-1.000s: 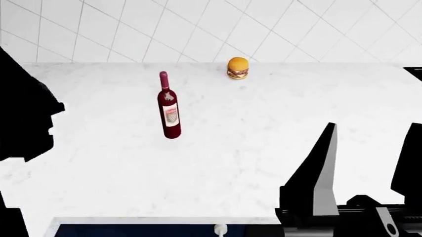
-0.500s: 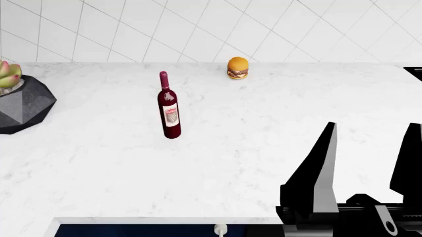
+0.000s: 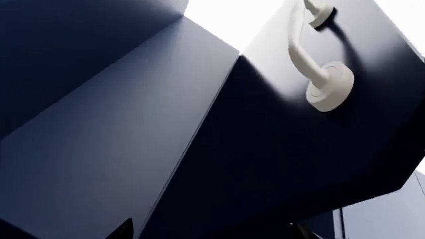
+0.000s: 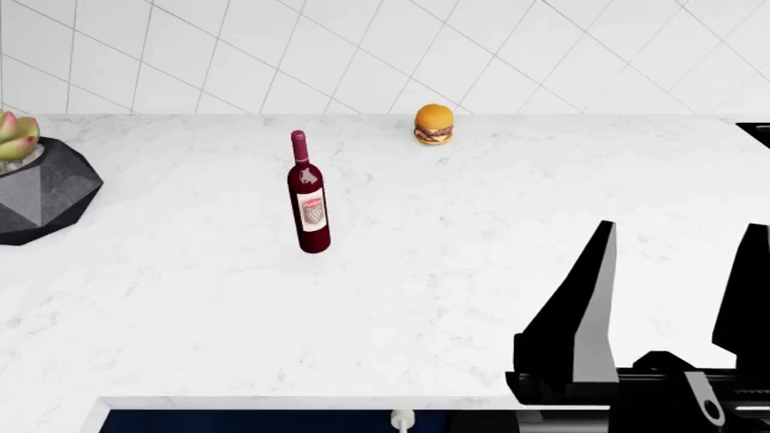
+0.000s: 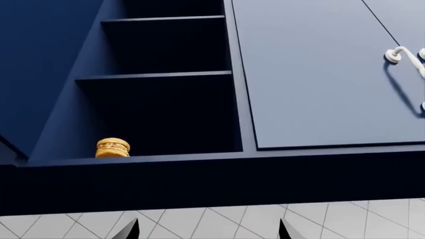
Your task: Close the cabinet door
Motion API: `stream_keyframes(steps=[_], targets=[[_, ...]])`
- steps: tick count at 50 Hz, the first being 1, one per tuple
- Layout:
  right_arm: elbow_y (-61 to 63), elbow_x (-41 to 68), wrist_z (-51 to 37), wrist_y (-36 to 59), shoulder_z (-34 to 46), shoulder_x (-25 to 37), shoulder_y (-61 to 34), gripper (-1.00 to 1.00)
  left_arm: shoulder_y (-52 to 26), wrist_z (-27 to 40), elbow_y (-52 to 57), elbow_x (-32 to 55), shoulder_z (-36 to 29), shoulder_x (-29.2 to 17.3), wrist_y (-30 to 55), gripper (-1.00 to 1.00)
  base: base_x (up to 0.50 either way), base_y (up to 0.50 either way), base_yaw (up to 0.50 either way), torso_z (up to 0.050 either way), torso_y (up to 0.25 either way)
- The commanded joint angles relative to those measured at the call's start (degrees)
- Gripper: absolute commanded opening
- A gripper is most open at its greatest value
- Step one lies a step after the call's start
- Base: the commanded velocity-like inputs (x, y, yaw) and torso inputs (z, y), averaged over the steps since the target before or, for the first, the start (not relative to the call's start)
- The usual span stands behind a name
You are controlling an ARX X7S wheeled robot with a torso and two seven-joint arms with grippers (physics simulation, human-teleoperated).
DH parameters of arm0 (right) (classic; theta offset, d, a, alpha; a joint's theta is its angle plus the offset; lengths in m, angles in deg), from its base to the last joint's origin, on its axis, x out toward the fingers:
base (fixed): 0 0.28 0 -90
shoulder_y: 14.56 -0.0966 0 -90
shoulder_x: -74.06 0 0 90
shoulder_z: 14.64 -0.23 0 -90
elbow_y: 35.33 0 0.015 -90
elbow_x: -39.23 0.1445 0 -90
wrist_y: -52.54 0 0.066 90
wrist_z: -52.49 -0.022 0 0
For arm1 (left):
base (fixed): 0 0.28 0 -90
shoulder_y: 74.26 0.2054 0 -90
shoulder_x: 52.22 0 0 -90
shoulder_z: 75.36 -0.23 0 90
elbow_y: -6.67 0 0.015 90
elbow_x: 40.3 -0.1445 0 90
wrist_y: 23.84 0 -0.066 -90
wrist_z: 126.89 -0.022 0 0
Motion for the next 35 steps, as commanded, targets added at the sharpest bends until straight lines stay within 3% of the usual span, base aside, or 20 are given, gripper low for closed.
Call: stream_keyframes(steps=[1,13,20,29,35], targets=[[-0.5,-0.1,-0.4,0.0,0.2,0.2,-0.2,1.00,-1.6,3.2,-1.0,10.4,4.4,-5.2,-2.2,1.00,0.00,0.00,0.00,0.000,0.000],[-1.1,-0.2,-0.7,-0.2,0.5,0.5,-0.3,1.00,-5.0,5.8,-2.5,16.5,6.1,-12.2,-2.5,1.00,0.00,0.00,0.00,0.000,0.000],[-0.9,-0.3,-0.8,-0.2,0.7,0.6,-0.2,1.00,-7.8,6.5,-3.7,17.3,5.0,-13.5,-2.7,1.00,0.00,0.00,0.00,0.000,0.000],[-0.8,-0.2,-1.0,-0.3,0.9,0.8,-0.1,1.00,-21.2,6.4,-10.8,11.8,-6.9,-11.6,-1.3,1.00,0.00,0.00,0.00,0.000,0.000],[-0.7,0.0,-1.2,-0.4,1.0,1.0,-0.1,1.00,-26.2,5.5,-14.6,7.3,-13.4,-9.3,0.8,1.00,0.00,0.00,0.00,0.004,0.000]])
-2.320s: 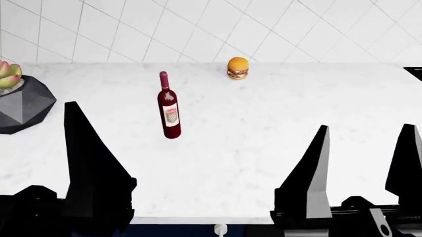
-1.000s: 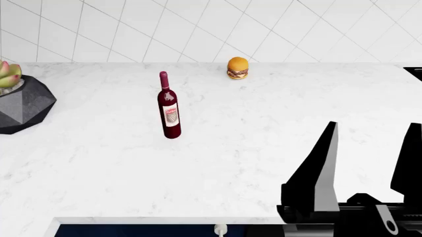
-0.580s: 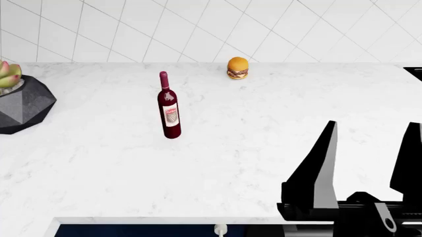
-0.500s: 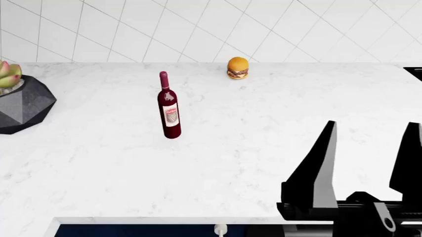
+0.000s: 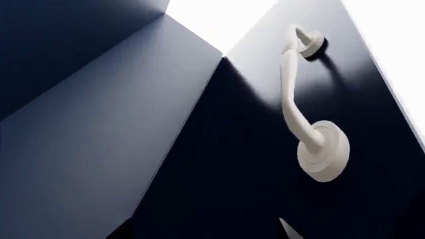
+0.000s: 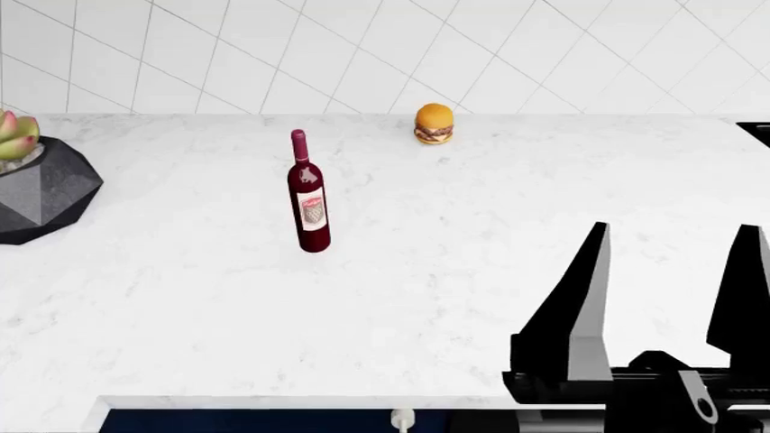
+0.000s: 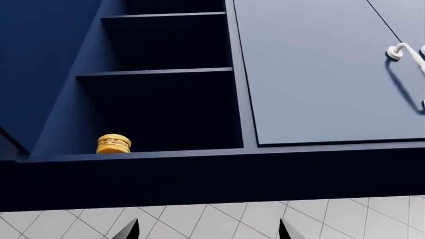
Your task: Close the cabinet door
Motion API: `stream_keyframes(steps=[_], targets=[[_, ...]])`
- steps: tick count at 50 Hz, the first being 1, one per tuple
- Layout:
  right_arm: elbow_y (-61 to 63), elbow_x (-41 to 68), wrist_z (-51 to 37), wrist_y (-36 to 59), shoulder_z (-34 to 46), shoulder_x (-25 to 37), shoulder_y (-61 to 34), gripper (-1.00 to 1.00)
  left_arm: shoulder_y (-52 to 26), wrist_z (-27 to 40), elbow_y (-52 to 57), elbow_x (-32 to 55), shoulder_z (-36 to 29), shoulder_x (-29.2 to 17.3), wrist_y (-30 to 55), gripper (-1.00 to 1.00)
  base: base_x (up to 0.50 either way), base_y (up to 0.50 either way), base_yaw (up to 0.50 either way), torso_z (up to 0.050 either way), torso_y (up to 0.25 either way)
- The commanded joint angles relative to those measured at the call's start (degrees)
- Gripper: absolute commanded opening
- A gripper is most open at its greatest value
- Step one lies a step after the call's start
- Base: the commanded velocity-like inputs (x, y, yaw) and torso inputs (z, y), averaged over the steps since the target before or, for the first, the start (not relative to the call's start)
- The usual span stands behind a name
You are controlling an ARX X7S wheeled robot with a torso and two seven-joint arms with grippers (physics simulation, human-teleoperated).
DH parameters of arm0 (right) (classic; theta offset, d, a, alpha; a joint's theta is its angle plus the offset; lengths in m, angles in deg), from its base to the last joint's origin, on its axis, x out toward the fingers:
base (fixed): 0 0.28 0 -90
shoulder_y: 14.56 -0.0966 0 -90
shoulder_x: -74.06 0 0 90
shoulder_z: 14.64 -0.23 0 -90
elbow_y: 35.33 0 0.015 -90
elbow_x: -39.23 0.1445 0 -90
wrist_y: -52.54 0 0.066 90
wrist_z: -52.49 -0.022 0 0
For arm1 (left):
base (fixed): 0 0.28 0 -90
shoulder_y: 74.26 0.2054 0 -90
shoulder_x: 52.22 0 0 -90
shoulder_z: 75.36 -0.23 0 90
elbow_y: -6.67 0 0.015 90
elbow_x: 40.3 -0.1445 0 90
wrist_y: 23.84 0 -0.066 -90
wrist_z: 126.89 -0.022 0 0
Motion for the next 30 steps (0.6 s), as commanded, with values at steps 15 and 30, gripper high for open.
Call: stream_keyframes(steps=[15,30], targets=[[0.0,0.5,-0.6,-0.6,0.3,0.7,0.1,1.00,-19.6,-7.1,-18.8,-13.9,-18.7,7.9,4.5,1.00,0.00,0.00,0.00,0.005,0.001],[0.2,0.8,-1.0,-0.7,0.2,1.3,0.3,1.00,-25.9,-14.1,-33.1,-24.8,-25.3,11.1,4.5,1.00,0.00,0.00,0.00,0.004,0.003]])
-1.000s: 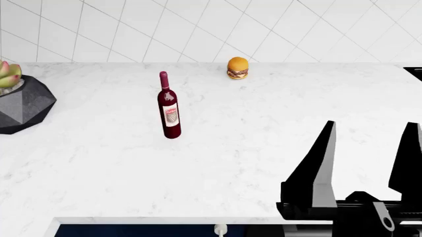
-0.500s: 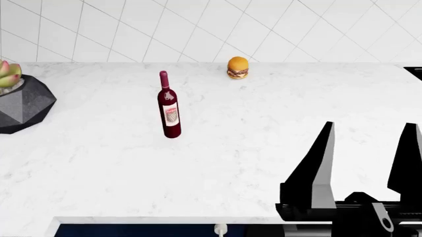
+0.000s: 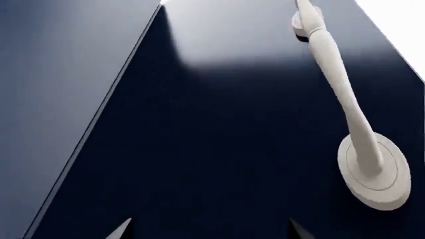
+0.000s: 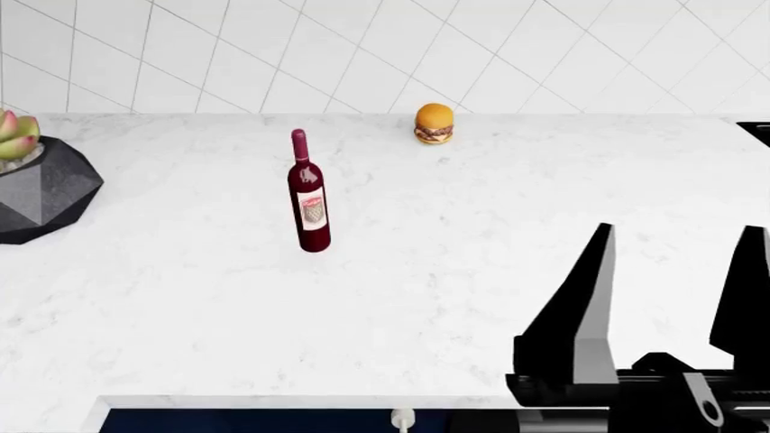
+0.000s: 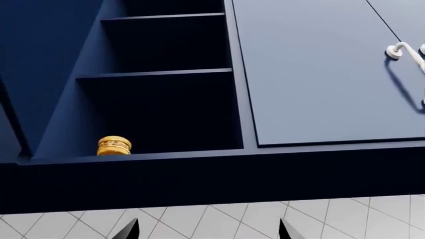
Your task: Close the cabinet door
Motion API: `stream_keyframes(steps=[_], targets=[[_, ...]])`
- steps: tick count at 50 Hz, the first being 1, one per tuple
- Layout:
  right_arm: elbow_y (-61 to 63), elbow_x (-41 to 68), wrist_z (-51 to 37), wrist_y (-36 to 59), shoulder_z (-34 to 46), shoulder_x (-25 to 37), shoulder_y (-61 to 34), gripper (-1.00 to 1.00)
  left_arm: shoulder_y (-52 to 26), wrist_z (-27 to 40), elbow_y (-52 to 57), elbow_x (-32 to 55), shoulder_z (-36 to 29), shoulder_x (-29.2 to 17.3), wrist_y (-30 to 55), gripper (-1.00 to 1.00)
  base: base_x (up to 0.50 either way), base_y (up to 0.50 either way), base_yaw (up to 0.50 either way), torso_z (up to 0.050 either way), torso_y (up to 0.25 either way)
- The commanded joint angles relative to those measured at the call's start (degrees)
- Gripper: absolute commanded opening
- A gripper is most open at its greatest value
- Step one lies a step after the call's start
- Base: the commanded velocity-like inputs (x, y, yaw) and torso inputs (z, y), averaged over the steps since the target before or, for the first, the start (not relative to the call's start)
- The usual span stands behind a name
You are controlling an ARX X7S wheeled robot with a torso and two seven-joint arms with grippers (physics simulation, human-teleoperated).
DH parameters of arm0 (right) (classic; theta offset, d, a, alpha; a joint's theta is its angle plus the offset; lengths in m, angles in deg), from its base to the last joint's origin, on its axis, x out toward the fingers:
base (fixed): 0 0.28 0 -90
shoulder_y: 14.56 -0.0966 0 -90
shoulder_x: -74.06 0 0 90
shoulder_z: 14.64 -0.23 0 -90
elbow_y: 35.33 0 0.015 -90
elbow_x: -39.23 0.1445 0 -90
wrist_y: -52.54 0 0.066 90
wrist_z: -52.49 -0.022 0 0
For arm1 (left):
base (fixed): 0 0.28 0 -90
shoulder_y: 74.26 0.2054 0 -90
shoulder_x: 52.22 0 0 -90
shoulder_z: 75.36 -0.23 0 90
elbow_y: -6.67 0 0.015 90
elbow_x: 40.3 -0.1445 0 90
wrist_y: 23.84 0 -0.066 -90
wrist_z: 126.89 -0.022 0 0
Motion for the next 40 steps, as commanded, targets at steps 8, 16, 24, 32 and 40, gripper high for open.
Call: stream_keyframes(steps=[8,16,24,32,40], targets=[[0.3,0.2,-0.6,-0.2,-0.1,0.6,0.2,1.00,-11.6,-9.8,-30.8,-18.4,-2.7,5.9,-1.1,1.00,0.00,0.00,0.00,0.000,0.000],[0.4,0.1,-0.7,-0.4,0.2,0.7,0.2,1.00,-11.6,-13.6,-36.3,-23.4,-9.1,9.6,-1.2,1.00,0.00,0.00,0.00,0.000,0.000],[-0.6,0.1,-0.6,-0.8,0.8,0.7,-0.1,1.00,-13.2,-15.6,-38.2,-25.8,-13.8,14.5,-1.3,1.00,0.00,0.00,0.00,0.000,0.000],[-1.0,0.2,-0.5,-1.2,1.4,0.8,0.0,1.00,-15.9,-16.1,-39.2,-25.9,-15.2,17.0,-0.7,1.00,0.00,0.00,0.00,0.000,0.000],[0.2,0.6,-1.0,-1.1,0.8,1.3,0.4,1.00,-15.7,-16.9,-41.1,-27.2,-16.3,18.1,-1.6,1.00,0.00,0.00,0.00,0.000,0.000]])
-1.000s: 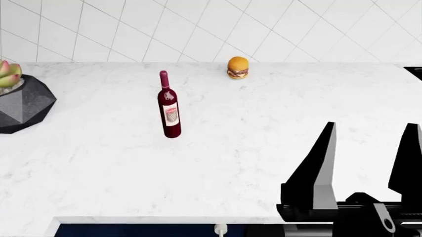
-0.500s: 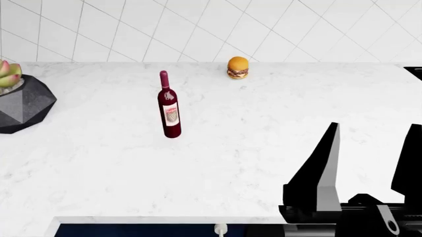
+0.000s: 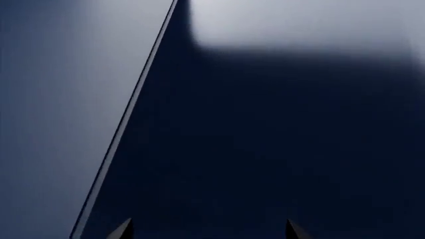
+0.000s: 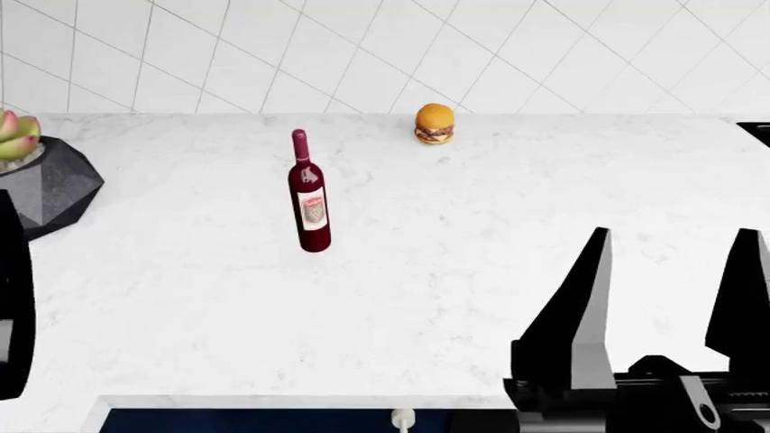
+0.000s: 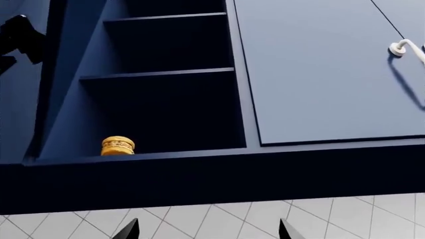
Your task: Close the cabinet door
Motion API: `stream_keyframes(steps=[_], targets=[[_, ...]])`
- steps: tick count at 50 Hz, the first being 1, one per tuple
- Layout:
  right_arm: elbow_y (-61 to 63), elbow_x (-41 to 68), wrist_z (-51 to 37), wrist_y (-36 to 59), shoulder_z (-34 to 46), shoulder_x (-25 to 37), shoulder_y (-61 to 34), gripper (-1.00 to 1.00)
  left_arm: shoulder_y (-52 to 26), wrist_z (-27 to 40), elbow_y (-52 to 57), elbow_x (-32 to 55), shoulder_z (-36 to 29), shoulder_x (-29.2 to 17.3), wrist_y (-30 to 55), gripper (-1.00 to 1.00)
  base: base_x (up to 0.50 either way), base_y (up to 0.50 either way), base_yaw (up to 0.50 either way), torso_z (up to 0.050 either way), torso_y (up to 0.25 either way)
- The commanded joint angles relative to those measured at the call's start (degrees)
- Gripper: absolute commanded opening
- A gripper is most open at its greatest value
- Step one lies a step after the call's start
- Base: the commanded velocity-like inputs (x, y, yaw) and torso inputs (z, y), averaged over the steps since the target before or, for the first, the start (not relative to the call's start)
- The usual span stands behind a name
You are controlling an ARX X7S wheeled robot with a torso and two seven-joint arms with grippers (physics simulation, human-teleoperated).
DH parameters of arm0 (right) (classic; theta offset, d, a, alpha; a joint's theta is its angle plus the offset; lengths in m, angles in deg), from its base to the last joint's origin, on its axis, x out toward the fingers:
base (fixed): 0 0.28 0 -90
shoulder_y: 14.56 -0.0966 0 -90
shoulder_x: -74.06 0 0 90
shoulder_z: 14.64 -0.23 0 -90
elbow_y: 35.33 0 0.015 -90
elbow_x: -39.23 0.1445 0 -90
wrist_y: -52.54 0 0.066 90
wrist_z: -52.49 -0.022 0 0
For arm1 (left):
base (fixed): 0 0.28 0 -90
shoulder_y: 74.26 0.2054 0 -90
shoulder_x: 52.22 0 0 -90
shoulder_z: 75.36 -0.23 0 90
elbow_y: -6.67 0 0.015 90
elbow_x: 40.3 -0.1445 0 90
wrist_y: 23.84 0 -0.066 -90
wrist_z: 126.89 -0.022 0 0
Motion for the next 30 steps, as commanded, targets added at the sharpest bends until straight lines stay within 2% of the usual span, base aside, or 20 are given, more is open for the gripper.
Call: stream_keyframes(steps=[1,14,30], targets=[[0.7,0.3,-0.3,0.0,-0.1,0.4,0.3,1.00,-0.4,-3.0,-4.7,-0.3,-4.9,3.6,-0.6,1.00,0.00,0.00,0.00,0.000,0.000],[2.4,-0.5,-1.7,-0.3,-2.0,1.2,3.2,1.00,-3.1,-5.8,-11.7,-2.8,-7.0,7.8,-2.9,1.00,0.00,0.00,0.00,0.000,0.000],[8.0,-2.6,-6.2,-4.3,-10.9,2.4,15.7,1.00,-4.7,-10.4,-23.7,-5.5,-9.2,16.2,-9.7,1.00,0.00,0.00,0.00,0.000,0.000]])
